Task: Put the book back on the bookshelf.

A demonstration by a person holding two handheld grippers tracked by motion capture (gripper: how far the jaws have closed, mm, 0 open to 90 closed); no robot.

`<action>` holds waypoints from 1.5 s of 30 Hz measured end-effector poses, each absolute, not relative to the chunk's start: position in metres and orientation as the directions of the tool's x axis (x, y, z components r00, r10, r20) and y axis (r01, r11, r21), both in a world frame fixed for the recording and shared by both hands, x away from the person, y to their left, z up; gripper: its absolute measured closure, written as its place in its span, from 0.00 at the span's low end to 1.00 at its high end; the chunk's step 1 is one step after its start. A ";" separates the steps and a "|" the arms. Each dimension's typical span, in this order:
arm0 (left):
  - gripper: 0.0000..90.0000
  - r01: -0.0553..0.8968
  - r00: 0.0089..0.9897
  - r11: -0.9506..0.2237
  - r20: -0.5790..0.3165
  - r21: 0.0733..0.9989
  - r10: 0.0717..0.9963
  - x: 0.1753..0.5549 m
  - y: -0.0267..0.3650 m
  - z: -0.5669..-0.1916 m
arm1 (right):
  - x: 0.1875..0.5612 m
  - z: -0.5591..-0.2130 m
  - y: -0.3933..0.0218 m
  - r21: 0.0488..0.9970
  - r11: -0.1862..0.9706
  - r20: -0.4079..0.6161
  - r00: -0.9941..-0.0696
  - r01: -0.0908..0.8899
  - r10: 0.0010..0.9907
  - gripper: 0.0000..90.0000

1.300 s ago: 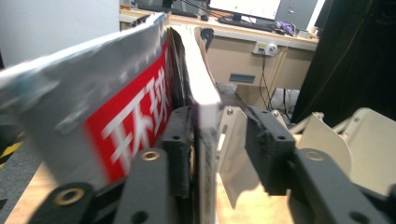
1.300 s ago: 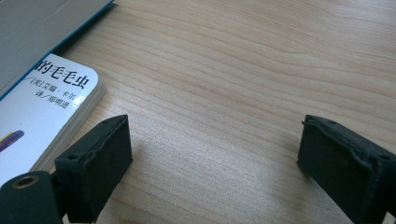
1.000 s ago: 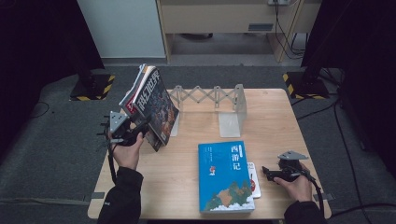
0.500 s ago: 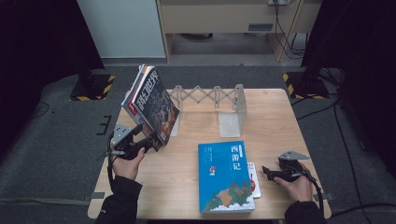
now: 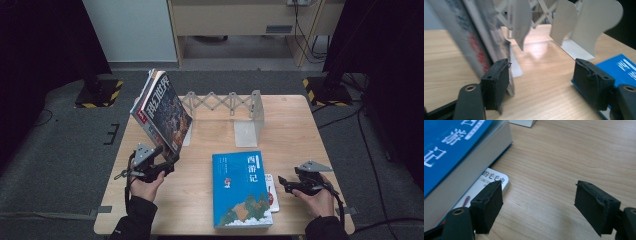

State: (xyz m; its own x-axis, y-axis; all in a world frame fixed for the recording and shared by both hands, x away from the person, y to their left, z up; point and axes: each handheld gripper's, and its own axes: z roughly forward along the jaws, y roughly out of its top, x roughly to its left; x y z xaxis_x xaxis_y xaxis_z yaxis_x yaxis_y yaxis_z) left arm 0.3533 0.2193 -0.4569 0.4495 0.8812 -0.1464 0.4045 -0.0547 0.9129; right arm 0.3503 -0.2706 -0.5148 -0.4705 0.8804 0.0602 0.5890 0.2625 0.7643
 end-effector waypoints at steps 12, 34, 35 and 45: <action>0.28 0.474 0.548 -0.158 -0.149 0.866 0.823 0.349 0.188 -0.478 | 0.345 -0.505 -0.256 0.795 0.241 0.095 -0.507 0.556 0.857 0.28; 0.26 0.529 0.684 -0.279 -0.208 0.801 0.700 0.340 0.134 -0.501 | 0.340 -0.503 -0.228 0.802 0.201 0.200 -0.570 0.562 0.797 0.30; 0.26 0.532 0.686 -0.281 -0.213 0.799 0.696 0.339 0.132 -0.502 | 0.339 -0.504 -0.227 0.801 0.202 0.202 -0.573 0.563 0.795 0.30; 0.21 0.573 0.693 -0.276 -0.277 0.772 0.665 0.339 0.120 -0.514 | 0.338 -0.509 -0.215 0.782 0.215 0.236 -0.597 0.586 0.767 0.30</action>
State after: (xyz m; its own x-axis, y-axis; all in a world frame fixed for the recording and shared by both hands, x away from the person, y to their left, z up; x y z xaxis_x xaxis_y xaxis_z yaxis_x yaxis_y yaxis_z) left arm 0.3395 0.1198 -0.5140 0.6933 0.6654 -0.2768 0.5728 -0.2758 0.7719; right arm 0.3378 -0.2149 -0.5091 -0.5970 0.7667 0.2363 0.5856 0.2151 0.7815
